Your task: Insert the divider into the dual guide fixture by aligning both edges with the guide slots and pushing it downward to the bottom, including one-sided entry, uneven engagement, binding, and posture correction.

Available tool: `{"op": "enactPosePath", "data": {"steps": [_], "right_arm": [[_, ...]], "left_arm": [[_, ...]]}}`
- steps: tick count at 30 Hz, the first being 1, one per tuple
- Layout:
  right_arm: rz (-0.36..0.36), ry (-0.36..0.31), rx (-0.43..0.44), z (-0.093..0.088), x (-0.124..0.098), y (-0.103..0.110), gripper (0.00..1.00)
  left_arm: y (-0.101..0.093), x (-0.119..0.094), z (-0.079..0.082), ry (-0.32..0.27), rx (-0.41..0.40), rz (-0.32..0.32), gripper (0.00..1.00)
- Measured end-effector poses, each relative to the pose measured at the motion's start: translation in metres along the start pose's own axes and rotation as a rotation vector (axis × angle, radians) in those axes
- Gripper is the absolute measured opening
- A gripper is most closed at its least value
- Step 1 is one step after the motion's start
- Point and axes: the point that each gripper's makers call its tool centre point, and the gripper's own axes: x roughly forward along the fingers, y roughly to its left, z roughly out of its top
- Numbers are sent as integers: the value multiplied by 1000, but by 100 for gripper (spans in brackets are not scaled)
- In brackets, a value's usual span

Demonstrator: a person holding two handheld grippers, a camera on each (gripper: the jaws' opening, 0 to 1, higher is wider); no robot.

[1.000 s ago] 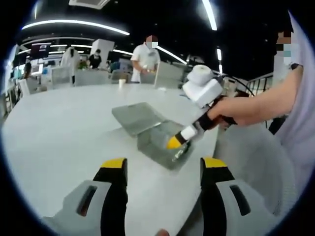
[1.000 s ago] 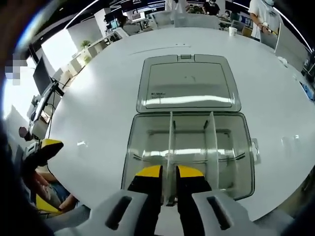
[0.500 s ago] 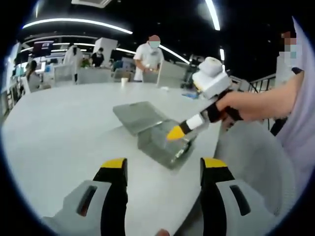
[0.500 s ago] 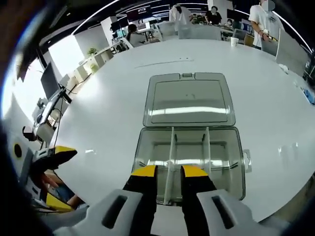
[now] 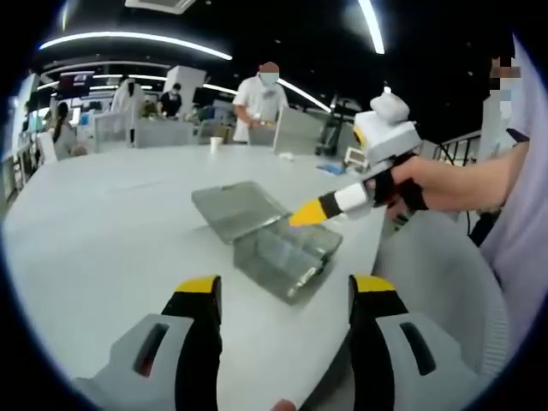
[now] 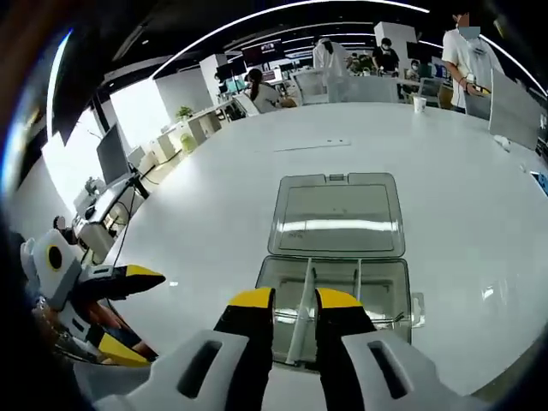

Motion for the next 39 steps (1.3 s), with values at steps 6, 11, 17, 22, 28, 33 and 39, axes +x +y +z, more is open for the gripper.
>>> {"op": "enactPosePath", "data": {"steps": [6,11,17,22,28,33,39], "right_arm": [[39,-70,-41,8,-14,-5,16],[67,-127,-56,11,-27,-15,19],[60,-162,-64,9,-39,-35,22],[61,-194,-78,8,-52,-46,24],[64,-214,-94,5,-63,-55,27],[44,-231,-96,3,-72,-68,31],[-50,-252,-75,3,-89,-110,34]], "left_arm": [[-10,7,7,-8,-1,4,60],[-18,13,12,-10,2,8,62],[-29,22,18,-15,-4,5,64],[-37,29,24,-24,-2,5,65],[-43,35,26,-28,-10,7,66],[-46,35,27,-28,-11,8,67],[-50,37,28,-23,-13,9,68]]}}
